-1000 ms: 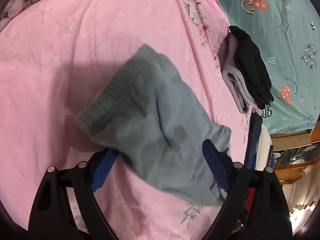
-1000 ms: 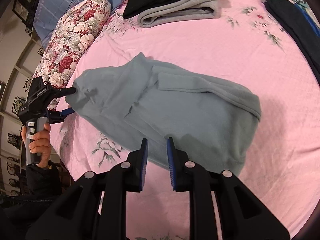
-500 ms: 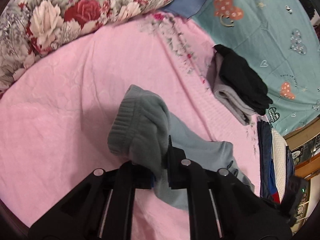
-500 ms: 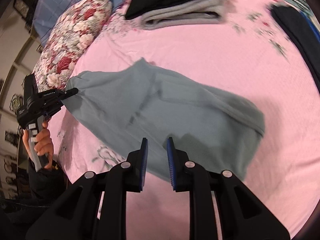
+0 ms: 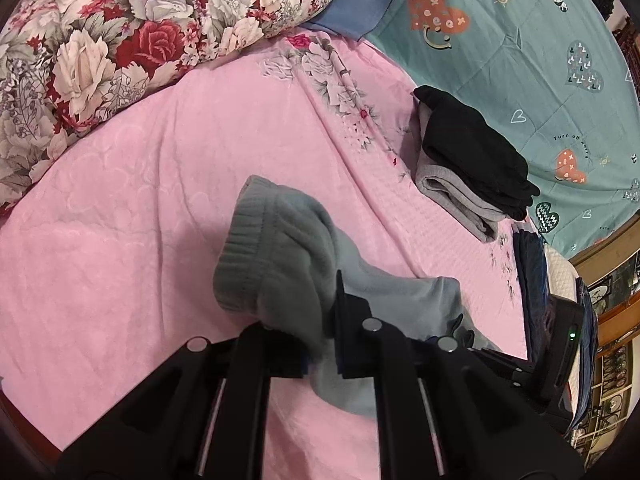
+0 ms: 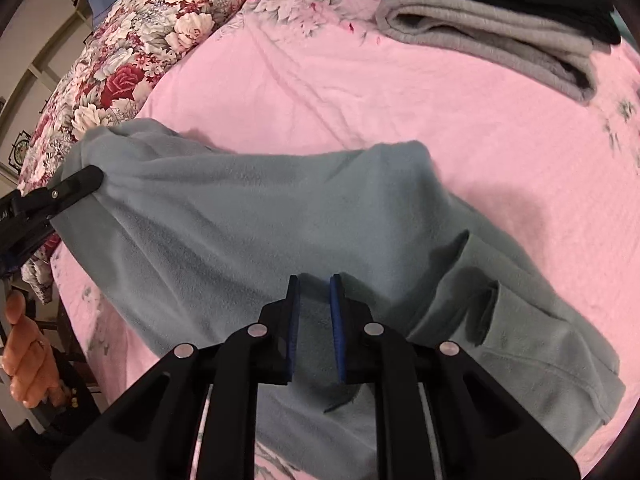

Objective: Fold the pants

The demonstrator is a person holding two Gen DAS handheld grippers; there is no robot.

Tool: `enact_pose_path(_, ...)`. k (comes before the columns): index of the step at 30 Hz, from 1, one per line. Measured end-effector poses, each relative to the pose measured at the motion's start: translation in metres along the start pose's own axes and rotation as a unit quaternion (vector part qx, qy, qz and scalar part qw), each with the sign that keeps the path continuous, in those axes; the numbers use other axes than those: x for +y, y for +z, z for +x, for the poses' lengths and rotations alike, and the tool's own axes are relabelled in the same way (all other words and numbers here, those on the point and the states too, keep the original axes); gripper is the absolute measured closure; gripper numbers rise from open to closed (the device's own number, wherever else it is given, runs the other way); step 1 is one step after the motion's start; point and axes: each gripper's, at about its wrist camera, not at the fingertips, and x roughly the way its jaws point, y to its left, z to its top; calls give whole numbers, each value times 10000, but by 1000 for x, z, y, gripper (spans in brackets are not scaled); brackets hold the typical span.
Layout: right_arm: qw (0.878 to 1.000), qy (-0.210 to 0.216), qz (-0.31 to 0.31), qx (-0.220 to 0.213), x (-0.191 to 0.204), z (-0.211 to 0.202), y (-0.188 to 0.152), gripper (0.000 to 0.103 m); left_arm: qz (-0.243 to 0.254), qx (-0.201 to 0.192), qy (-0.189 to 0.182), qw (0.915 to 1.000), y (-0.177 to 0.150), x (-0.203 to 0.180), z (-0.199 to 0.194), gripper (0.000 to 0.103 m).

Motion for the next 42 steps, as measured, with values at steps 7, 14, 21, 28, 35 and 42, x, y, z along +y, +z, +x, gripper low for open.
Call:
enact_pose_path(7, 9986, -366, 110, -356, -6, -45, -15, 88, 882, -153, 142, 9959, -7, -67, -13, 95)
enact_pose_path(14, 9743, -934, 1476, -1425, -103, -150, -114, 87, 2635, 442, -100, 9636, -82, -203, 31, 95)
enact_pose_path(21, 9401, -1222, 2669, -1735, -176, -200, -221, 87, 3637, 1100, -116, 9249, -163, -280, 88, 94)
enact_pose_path(28, 9420, -971, 2799, -1579, -190, -184, -241, 87, 3588, 1864, -982, 9093, -175, -287, 92, 11)
enact_pose_path(35, 9597, -289, 2487, -1276, -173, -165, -213, 79, 2701, 1315, -1482, 9422, -108, -231, 31, 7)
enact_pose_path(42, 9584, 1029, 2355, -1242, -162, -150, -150, 31, 1830, 1373, -1356, 9640, -86, -166, 39, 26)
